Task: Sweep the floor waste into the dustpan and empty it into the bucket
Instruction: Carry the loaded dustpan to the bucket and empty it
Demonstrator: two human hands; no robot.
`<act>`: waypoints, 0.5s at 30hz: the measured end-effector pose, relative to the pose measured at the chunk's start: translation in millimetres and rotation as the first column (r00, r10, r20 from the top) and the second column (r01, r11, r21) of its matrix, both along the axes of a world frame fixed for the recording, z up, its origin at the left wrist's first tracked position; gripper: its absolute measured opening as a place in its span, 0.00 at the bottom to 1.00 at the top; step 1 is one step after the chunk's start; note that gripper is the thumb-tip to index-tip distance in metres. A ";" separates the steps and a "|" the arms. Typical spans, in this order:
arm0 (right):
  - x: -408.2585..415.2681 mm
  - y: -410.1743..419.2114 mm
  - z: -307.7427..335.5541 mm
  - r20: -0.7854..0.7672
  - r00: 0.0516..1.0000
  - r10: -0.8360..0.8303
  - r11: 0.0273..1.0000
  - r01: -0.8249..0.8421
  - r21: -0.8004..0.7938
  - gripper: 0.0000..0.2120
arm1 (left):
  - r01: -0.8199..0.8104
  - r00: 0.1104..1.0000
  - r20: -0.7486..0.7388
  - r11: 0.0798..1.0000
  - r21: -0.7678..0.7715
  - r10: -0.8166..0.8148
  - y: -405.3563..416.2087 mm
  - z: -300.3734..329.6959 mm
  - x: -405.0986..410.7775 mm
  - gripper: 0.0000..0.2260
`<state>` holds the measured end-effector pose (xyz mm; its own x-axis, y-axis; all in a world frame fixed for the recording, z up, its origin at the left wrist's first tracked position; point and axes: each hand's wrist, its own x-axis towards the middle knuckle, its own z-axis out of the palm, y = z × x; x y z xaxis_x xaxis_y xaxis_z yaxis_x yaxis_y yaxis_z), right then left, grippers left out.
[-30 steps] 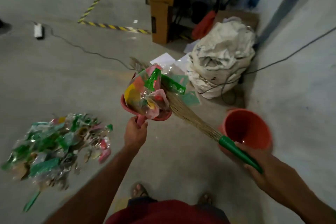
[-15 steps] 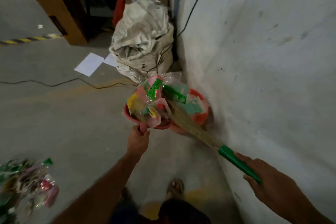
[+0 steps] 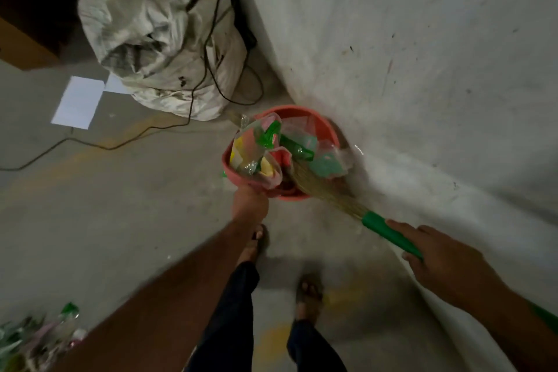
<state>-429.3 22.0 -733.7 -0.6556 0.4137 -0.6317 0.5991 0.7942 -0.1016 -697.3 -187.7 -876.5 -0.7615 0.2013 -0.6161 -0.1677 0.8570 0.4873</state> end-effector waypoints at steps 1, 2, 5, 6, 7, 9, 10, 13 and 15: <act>-12.7 2.9 -14.6 0.009 1.000 -0.013 1.000 0.013 -0.012 0.28 | 0.065 0.998 0.009 0.998 -0.022 -0.065 11.4 -8.6 -11.1 0.13; -25.3 7.1 -28.1 0.016 0.999 -0.032 0.999 0.033 -0.018 0.28 | 0.115 0.993 0.026 0.993 -0.027 -0.114 23.8 -17.8 -22.6 0.15; -65.5 14.7 -67.8 0.036 0.997 -0.062 0.998 0.063 -0.024 0.26 | 0.171 0.983 0.068 0.985 0.024 -0.172 56.8 -49.8 -53.2 0.22; -79.2 16.4 -84.5 0.045 0.997 -0.064 0.997 0.066 -0.031 0.26 | 0.203 0.977 0.062 0.979 0.008 -0.203 67.7 -68.8 -61.7 0.22; -92.2 18.8 -100.4 0.047 0.996 -0.076 0.996 0.077 -0.033 0.26 | 0.256 0.966 0.045 0.966 -0.031 -0.254 77.9 -86.4 -67.6 0.21; -116.1 21.6 -133.7 0.038 0.994 -0.098 0.995 0.099 -0.029 0.27 | 0.365 0.930 -0.001 0.922 -0.127 -0.368 96.8 -118.6 -75.8 0.19; -126.9 22.6 -146.3 0.039 0.993 -0.110 0.993 0.111 -0.025 0.28 | 0.411 0.909 -0.001 0.898 -0.159 -0.416 104.2 -128.5 -77.6 0.19; -152.5 27.3 -180.5 0.076 0.979 -0.188 0.980 0.192 -0.046 0.29 | 0.533 0.845 0.038 0.833 -0.151 -0.534 119.7 -156.0 -80.3 0.22; -159.9 24.8 -194.2 0.108 0.975 -0.191 0.981 0.194 -0.009 0.25 | 0.620 0.783 0.074 0.766 -0.171 -0.617 123.4 -175.6 -82.5 0.23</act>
